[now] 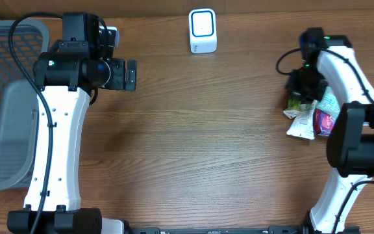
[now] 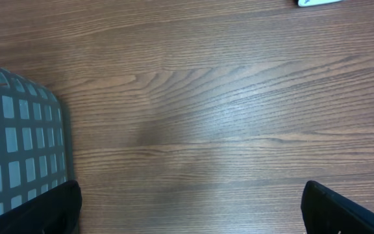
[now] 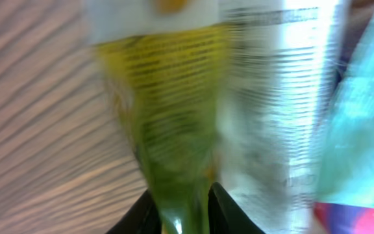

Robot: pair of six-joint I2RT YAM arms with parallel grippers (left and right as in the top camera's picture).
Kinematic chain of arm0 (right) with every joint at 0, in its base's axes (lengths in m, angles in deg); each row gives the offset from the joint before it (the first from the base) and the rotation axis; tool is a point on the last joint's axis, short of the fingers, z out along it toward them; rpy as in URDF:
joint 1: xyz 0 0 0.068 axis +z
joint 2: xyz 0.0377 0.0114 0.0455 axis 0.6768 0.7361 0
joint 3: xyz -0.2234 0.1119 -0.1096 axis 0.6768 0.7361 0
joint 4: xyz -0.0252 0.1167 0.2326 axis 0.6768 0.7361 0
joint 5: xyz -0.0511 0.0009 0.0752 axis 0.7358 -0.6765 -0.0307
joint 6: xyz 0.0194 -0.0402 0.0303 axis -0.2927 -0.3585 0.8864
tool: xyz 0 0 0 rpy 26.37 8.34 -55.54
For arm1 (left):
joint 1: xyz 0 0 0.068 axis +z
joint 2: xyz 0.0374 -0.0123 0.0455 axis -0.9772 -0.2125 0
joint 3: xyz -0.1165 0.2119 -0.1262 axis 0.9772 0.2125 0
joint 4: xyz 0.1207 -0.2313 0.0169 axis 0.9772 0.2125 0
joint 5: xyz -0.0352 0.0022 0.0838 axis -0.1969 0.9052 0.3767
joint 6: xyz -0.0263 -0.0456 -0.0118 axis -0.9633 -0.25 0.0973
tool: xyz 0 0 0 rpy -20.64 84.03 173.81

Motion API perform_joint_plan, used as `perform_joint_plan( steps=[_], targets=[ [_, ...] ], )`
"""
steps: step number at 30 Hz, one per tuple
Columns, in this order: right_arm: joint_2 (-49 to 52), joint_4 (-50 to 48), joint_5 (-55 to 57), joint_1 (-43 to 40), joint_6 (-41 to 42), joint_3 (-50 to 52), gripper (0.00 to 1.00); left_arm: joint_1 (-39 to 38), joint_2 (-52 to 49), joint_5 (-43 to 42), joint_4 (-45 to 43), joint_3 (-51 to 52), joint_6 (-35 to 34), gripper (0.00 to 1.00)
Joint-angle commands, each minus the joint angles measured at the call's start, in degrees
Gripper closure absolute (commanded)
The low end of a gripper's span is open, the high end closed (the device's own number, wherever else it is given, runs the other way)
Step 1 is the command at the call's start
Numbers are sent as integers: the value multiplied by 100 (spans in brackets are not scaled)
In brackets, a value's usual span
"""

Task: Scan the item barcode
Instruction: 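Carry the POKKA carton right and set it by the other items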

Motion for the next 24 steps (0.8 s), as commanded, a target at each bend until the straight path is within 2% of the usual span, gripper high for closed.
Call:
perform_joint_plan(
  steps=[1,7,9,12,13,15,19,24],
  targets=[
    [-181,111,212,-251,109,7,73,-39,20,-59,-7,-101,131,0],
    [-409,380,210,-431,46,-33,49,-39,20,-59,-7,-101,131,0],
    [-693,415,208,-409,-105,-92,38,-39,20,-59,-7,-101,131,0],
    [-1333,483,114,-345,-393,-210,9,-39,20,-59,-7,-101,131,0],
    [-1561,511,66,-323,-461,-245,4,-39,20,-59,-7,-101,131,0],
    [-2168,581,-155,-269,-658,-317,0,-39,20,-59,-7,-101,131,0],
    [-3770,1058,-669,-227,-678,-337,0,-39,20,-59,-7,-101,131,0],
    [-5095,1338,-675,-229,-678,-334,0,-39,20,-59,-7,-101,131,0]
  ],
)
